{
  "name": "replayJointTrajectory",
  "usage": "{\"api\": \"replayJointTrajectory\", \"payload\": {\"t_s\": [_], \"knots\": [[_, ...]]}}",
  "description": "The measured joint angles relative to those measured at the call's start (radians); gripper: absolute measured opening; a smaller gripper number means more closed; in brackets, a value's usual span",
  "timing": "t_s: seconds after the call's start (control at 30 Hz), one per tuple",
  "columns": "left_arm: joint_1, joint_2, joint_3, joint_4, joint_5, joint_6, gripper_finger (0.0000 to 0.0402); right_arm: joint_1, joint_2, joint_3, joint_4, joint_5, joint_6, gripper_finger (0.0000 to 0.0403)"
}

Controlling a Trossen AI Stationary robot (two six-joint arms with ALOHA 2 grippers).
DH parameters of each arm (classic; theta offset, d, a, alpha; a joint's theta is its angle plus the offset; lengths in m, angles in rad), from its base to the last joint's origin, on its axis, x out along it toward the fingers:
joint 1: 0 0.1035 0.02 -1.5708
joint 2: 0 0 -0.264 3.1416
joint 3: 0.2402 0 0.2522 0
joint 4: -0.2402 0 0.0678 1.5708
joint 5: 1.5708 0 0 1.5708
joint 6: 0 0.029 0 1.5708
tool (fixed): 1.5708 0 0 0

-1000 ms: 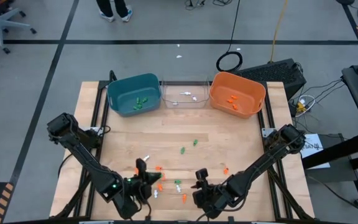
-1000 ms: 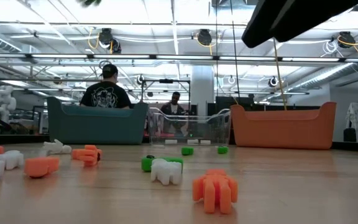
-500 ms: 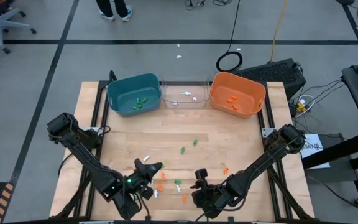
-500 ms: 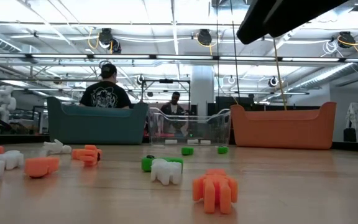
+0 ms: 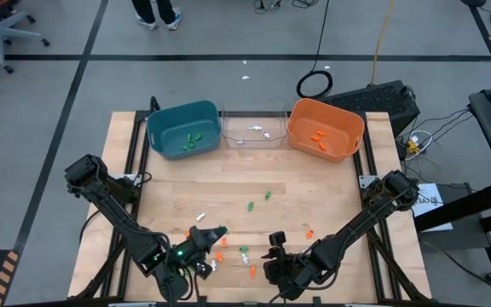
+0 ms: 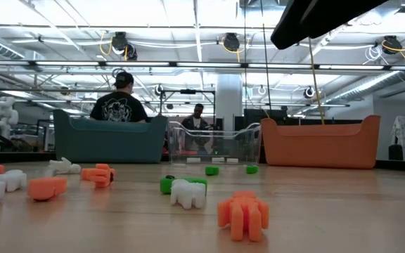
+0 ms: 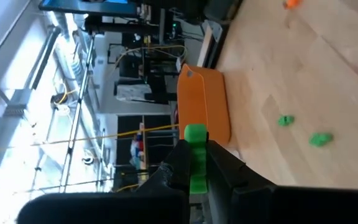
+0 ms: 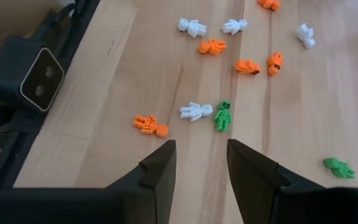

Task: Sort Halloween decoration
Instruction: Put the green skeleton toy into the blue bin

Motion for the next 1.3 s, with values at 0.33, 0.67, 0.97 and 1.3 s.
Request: {"api": "replayJointTrajectory", "payload": {"t_s": [0.33,0.67,0.97,1.3], "knots": [[0.038,-0.001,0.000,0.178,0.000,-0.375,0.0023,0.002,0.000,0.000,-0.001,0.000,0.063,0.0128],[0.073,-0.001,0.000,0.179,0.019,-0.879,0.0023,0.013,0.000,0.000,0.000,0.004,0.108,0.0128],[0.078,-0.009,0.000,0.173,0.155,-1.081,0.0023,0.038,0.000,0.000,-0.007,0.124,0.098,0.0128],[0.180,-0.195,0.000,0.054,0.283,-0.958,0.0023,0.060,0.022,0.000,-0.036,0.269,0.060,0.0128]]}}
